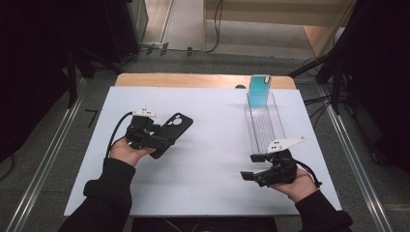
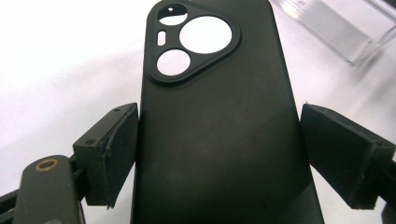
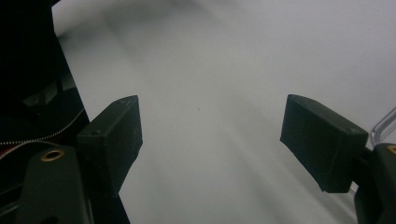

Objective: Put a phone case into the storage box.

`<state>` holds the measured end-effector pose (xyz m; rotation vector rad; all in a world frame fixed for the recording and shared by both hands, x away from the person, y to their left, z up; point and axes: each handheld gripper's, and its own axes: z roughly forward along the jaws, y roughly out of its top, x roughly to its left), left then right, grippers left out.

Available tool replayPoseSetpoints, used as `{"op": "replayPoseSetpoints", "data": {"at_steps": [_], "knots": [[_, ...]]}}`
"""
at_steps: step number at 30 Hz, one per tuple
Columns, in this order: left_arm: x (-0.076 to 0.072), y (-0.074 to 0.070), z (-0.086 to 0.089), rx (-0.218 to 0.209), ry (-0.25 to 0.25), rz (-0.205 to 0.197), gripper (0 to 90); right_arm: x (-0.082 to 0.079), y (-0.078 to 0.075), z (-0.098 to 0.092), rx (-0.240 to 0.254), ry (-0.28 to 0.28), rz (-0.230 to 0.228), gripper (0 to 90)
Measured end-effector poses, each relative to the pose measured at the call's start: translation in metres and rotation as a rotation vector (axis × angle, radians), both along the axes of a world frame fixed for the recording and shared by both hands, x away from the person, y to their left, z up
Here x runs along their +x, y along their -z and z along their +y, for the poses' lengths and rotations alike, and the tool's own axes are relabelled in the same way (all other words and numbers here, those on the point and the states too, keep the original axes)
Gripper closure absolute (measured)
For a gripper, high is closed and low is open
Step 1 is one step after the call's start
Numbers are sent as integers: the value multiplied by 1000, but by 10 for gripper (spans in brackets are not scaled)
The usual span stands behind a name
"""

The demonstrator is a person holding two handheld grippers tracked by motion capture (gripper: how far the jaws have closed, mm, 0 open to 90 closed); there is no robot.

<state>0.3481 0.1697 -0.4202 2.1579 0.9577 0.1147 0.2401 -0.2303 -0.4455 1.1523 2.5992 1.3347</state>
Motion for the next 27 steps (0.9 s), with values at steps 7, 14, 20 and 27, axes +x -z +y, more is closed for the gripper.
{"op": "replayPoseSetpoints", "data": {"at_steps": [7,14,20,27], "knots": [[-20,-2,-9,-16,13,-1,147,0,-5,3,15,46,-1,189],[-37,3,-21,-34,13,1,147,1,-9,6,25,75,21,190],[-46,8,-28,-56,-3,-1,147,2,-12,11,22,87,26,190],[-51,15,-26,-128,-62,-13,146,4,-19,20,18,103,27,190]]}}
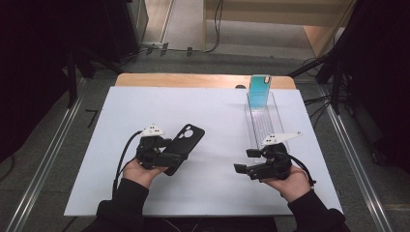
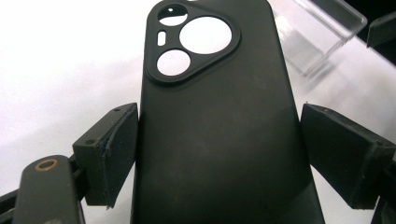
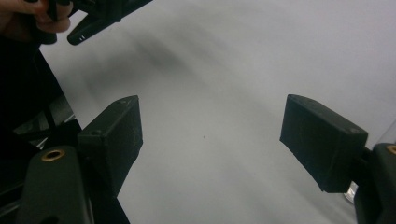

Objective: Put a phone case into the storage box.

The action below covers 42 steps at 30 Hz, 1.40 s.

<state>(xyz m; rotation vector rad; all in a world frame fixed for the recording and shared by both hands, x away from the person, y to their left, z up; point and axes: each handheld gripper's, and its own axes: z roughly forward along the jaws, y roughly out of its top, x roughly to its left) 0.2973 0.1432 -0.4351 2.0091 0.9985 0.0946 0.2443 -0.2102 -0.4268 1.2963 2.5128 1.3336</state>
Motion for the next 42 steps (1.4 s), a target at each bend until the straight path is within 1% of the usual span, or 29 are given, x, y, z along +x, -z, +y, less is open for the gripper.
{"op": "replayPoseSetpoints", "data": {"at_steps": [2,3,6,7,8,9,10,11,12,13,15,16,19,21,22,23,24,26,29,30,33,38,41,42], "knots": [[-1,2,-1,5,-12,-10,146,1,-2,2,0,7,-3,190],[-1,4,-1,-1,-15,-7,146,1,-3,2,4,10,-3,190],[-1,9,-2,-33,-32,0,146,5,-7,5,7,19,-7,191],[-1,10,-2,-51,-36,0,146,6,-8,6,8,22,-6,191],[-1,10,-2,-59,-35,-2,146,7,-9,7,10,25,-6,191],[-3,11,-4,-61,-36,-22,146,8,-10,7,10,27,-8,191],[-3,11,-5,-58,-34,-28,146,10,-12,8,14,30,-10,192],[-4,11,-7,-52,-37,-42,146,11,-13,8,17,31,-10,192],[-5,11,-8,-48,-32,-50,146,12,-15,9,17,38,-6,195],[-6,12,-10,-46,-40,-57,146,13,-15,9,19,38,-7,194],[-8,13,-12,-52,-42,-67,146,16,-18,10,23,50,-4,195],[-9,14,-13,-51,-48,-82,146,18,-19,11,27,52,-3,195],[-11,17,-16,-48,-48,-99,146,23,-21,13,27,53,-2,197],[-13,20,-18,-46,-43,-137,146,26,-22,15,30,55,-3,200],[-13,21,-20,-39,-45,-153,146,28,-22,16,31,56,-6,200],[-14,22,-20,-37,-50,-158,146,30,-23,18,34,60,-5,201],[-14,23,-21,-45,-50,-165,146,31,-23,18,32,61,-4,201],[-16,25,-22,-52,-49,-191,146,34,-24,21,37,66,-4,201],[-18,28,-25,-46,-59,-218,146,38,-25,25,40,72,-4,203],[-19,28,-26,-41,-57,-226,146,40,-25,26,42,72,-6,203],[-20,30,-28,-55,-69,-238,146,43,-26,30,47,77,-7,205],[-21,34,-29,-86,-71,-253,146,49,-28,37,56,86,-12,208],[-23,35,-31,-76,-80,-275,146,53,-28,40,66,93,-7,209],[-23,36,-31,-79,-81,-282,146,55,-28,41,68,94,-8,209]]}}
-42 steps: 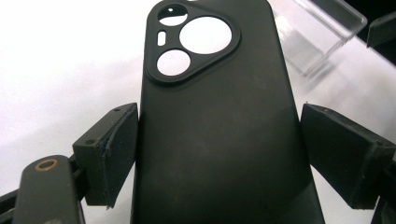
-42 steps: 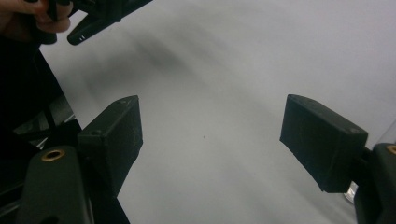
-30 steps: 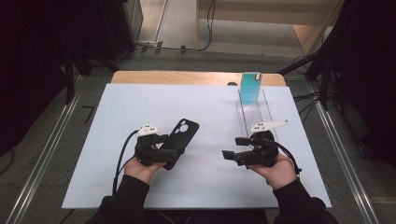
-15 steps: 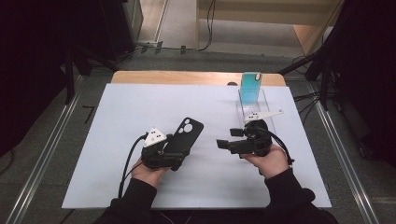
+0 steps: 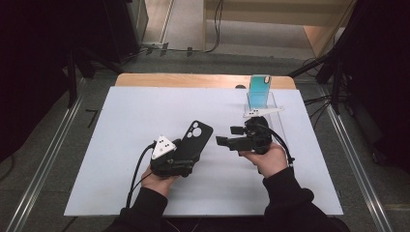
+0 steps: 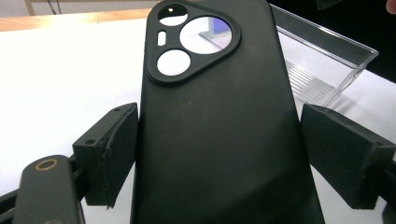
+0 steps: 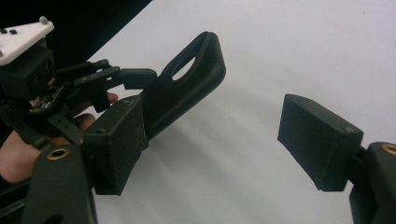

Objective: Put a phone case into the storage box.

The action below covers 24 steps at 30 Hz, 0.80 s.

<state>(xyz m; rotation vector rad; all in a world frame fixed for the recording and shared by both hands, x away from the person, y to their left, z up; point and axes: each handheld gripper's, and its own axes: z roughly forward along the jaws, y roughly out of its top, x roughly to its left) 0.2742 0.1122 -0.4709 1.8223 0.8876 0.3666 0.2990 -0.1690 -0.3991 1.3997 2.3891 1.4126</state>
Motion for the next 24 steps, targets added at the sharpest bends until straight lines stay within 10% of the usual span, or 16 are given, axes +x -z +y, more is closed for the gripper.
{"op": "replayPoseSetpoints", "data": {"at_steps": [24], "knots": [[-11,0,-8,-55,-2,-116,146,22,5,27,49,6,25,219]]}}
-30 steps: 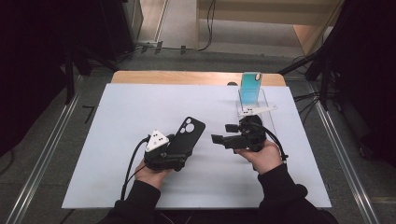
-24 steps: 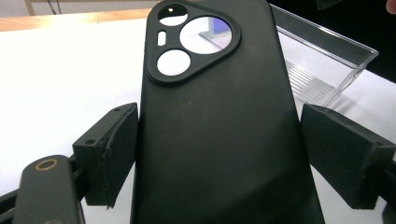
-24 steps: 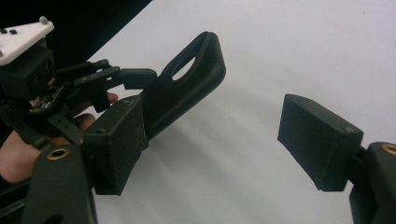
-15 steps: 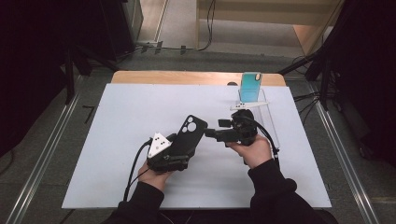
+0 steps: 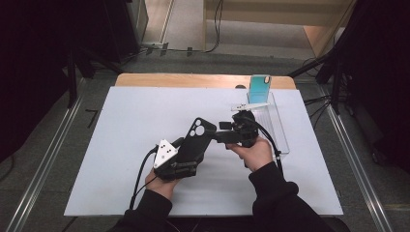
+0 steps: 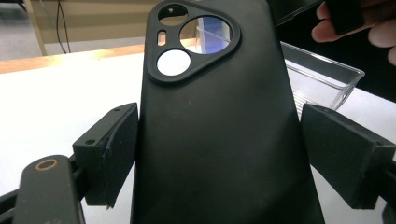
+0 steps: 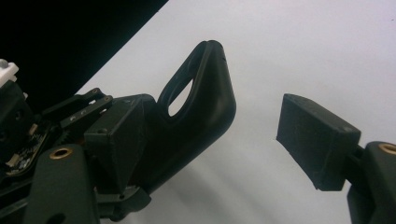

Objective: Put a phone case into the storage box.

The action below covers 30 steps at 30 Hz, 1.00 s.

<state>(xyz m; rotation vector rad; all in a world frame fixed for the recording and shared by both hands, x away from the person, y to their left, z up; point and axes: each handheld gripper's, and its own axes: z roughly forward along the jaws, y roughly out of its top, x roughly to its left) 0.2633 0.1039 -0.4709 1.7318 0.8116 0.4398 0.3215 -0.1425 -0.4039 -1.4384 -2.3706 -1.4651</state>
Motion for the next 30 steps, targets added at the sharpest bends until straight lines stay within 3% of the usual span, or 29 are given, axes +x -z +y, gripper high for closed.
{"op": "replayPoseSetpoints", "data": {"at_steps": [7,10,13,17,22,23,30], "knots": [[-4,-4,-1,-13,-8,-11,146,4,2,7,10,-1,12,232],[-4,-4,-2,-12,-6,-14,145,5,3,9,29,-11,25,294],[-5,-4,-3,-19,-4,-14,145,8,5,10,56,-17,66,392],[-5,-4,-3,-28,-1,0,145,12,7,10,118,-23,164,545],[-5,-3,-4,-45,9,5,144,14,7,6,177,-41,212,685],[-5,-3,-4,-48,10,4,144,14,6,6,186,-45,215,733],[-5,-4,-4,-80,32,17,141,11,1,5,202,-64,189,773]]}}
